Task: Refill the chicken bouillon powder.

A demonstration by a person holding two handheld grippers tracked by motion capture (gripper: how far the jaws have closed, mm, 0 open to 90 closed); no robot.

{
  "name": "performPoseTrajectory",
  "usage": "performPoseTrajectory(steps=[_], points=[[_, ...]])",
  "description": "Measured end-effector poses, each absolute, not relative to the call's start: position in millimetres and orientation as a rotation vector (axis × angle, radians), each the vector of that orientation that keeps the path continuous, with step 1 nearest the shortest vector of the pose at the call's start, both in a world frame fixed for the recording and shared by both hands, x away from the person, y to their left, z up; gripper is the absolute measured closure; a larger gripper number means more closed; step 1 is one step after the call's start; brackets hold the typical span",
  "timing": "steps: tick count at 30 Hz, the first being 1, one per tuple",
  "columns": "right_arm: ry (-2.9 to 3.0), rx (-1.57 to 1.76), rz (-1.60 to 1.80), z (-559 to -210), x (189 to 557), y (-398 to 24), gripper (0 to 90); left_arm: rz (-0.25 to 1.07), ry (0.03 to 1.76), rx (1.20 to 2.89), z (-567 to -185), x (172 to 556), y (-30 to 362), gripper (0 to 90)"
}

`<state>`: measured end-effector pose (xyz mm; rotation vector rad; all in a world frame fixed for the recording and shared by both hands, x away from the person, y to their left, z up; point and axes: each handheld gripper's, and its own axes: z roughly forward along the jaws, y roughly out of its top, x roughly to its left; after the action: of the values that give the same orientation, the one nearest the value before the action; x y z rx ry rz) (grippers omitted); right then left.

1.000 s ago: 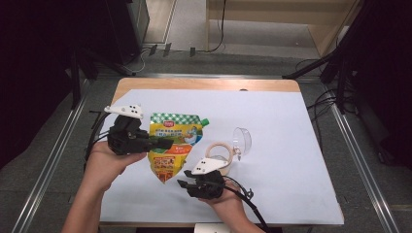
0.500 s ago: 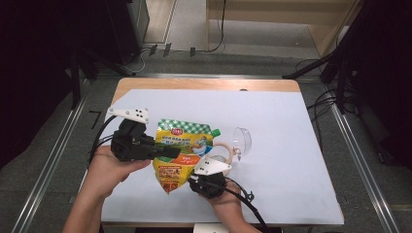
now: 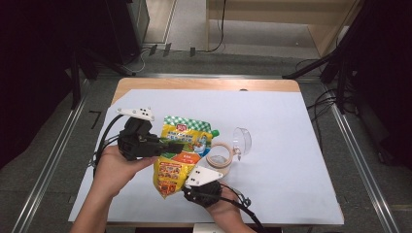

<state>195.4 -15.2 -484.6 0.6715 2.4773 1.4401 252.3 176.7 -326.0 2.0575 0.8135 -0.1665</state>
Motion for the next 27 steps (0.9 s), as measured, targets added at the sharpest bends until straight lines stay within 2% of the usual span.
performPoseTrajectory(steps=[22, 27], points=[[2.54, 0.589, 1.498, -474, 184, -12, 75.5, -0.133, 0.884, 2.05, -339, 255, 157, 84.0], [2.536, 0.553, 1.517, -468, 180, -10, 72.1, -0.14, 0.91, 2.066, -342, 256, 151, 83.4]])
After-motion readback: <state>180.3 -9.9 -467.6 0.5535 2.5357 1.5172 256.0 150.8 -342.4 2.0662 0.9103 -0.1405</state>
